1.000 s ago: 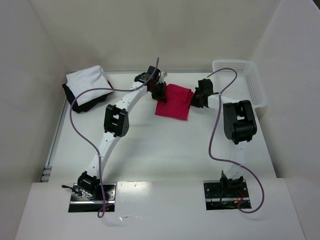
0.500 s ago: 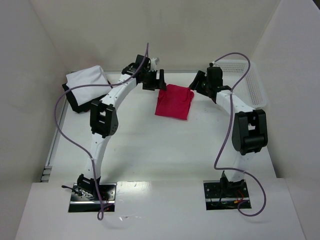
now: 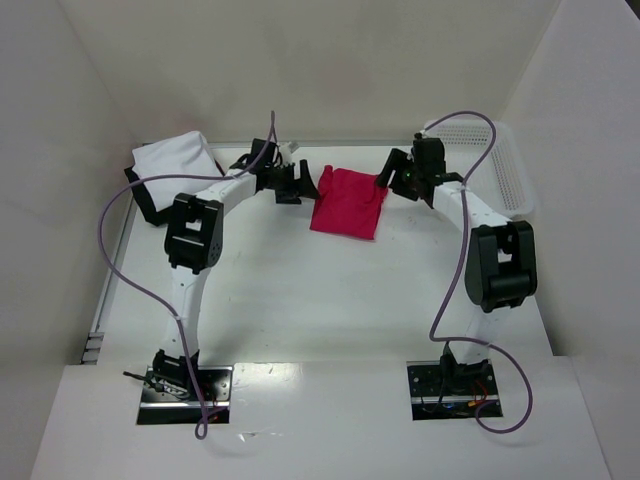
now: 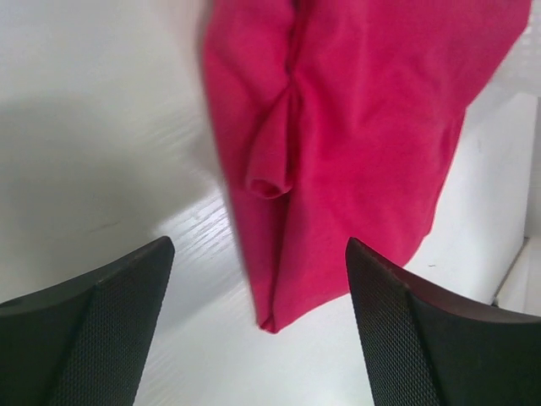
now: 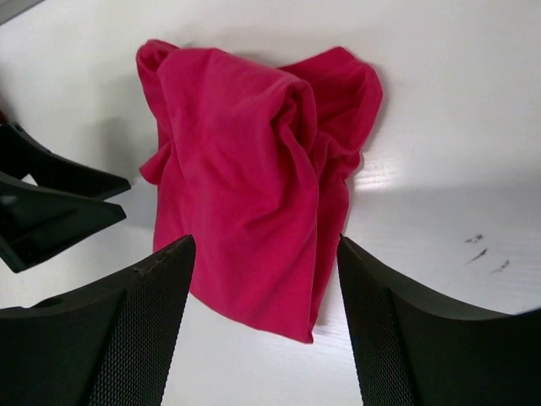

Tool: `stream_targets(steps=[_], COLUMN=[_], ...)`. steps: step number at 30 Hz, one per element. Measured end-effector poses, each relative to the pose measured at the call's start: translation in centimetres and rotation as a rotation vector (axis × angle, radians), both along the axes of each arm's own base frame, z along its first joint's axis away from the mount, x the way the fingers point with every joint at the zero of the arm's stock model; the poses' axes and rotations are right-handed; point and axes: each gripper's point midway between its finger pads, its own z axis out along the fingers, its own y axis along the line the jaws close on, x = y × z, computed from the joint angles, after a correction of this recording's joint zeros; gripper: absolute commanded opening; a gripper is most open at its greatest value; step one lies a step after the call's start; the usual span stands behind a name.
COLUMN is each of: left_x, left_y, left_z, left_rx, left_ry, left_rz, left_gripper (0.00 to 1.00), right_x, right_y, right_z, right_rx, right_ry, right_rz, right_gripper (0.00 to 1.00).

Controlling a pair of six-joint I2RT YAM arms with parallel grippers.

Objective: Fold and stack the t-shirts
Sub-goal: Fold the long partially folded tshirt into a neat square, then put the neatly folded tshirt into the corner of the board with the left arm

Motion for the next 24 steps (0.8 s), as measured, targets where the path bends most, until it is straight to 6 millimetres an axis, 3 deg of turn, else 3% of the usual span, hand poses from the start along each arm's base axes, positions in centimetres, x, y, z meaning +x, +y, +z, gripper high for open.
stream_targets(steps=[15,24], left_x=[0.0,-0.7], left_y=[-3.7,-6.5], left_z=[-0.5,-0.4], left_rx=[-0.091,-0.113], left_ry=[0.009,0.009], left_rz=[-0.086,-0.101], left_gripper=[0.92,0.93], right_x=[-2.5,-4.0], right_y=[-0.4,-1.1], right_z=[1.2,1.2], right_rx=[-0.001,0.0], right_ry=[0.004,0.02], right_rz=[-0.004,-0.022], right_gripper=[0.81,0.96])
